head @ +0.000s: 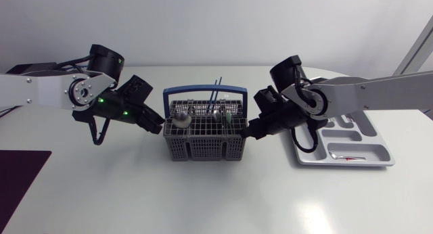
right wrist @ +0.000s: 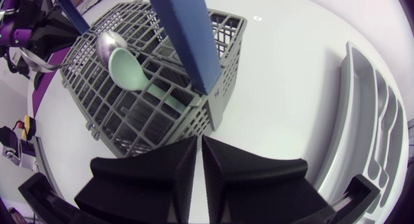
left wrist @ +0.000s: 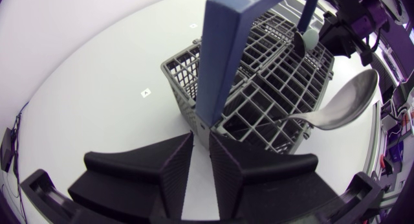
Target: Unload the cutlery basket into the drawer organizer.
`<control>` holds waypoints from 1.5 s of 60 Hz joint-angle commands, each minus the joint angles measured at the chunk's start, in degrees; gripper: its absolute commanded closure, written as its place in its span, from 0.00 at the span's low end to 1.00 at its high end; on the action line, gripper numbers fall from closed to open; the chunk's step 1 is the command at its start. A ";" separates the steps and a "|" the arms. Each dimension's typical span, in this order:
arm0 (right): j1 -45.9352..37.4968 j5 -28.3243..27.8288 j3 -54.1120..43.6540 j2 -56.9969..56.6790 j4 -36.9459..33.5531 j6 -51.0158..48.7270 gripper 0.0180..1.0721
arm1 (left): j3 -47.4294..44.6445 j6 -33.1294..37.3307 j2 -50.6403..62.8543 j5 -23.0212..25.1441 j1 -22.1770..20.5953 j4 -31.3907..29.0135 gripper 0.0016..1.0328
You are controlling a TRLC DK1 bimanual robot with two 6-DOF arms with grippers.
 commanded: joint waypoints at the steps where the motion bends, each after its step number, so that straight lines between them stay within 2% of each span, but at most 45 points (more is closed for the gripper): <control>1: 1.70 0.93 -1.05 -2.21 2.54 1.41 0.86 | -2.26 0.68 -2.12 2.87 -2.02 -0.56 0.79; 7: 1.70 2.52 -3.16 -5.02 2.72 0.44 0.82 | -3.49 1.03 -5.02 2.87 -0.87 -0.73 0.78; 17: 1.61 3.13 -7.20 -12.32 2.72 -2.02 0.34 | -4.54 2.18 -11.53 3.13 3.34 -2.76 0.76; 22: 0.99 3.13 -8.96 -16.98 2.37 -4.21 0.18 | -5.25 2.88 -18.47 6.21 3.96 -5.13 0.61; 24: 0.64 3.04 -9.48 -18.73 2.10 -5.01 0.16 | -5.33 2.88 -20.67 6.82 3.70 -5.57 0.57; 31: -0.50 1.29 -10.89 -23.13 0.17 -7.03 0.12 | -4.81 2.79 -25.33 9.72 0.71 -7.68 0.44; 43: -1.12 -1.88 -12.47 -25.85 -2.03 -8.08 0.12 | -3.23 2.97 -23.48 13.77 -3.69 -9.26 0.42; 49: -1.03 -2.76 -13.18 -26.47 -2.64 -8.43 0.10 | -0.94 5.43 -19.53 17.19 -3.86 -12.16 0.42; 63: 1.17 -3.46 -14.58 -26.91 -3.08 -8.43 0.10 | -0.59 14.66 -15.31 17.98 -3.60 -12.25 0.42; 69: 2.14 -3.46 -15.29 -26.91 -2.91 -8.52 0.10 | -2.43 17.21 -15.22 17.98 -3.16 -9.52 0.41; 75: 2.49 -3.46 -15.81 -26.73 -2.47 -8.61 0.10 | -4.63 17.56 -15.83 18.42 -2.90 -5.30 0.36; 90: 3.54 -4.25 -15.29 -27.00 -1.76 -8.78 0.10 | -4.28 19.14 -14.16 20.09 -3.16 -5.13 0.36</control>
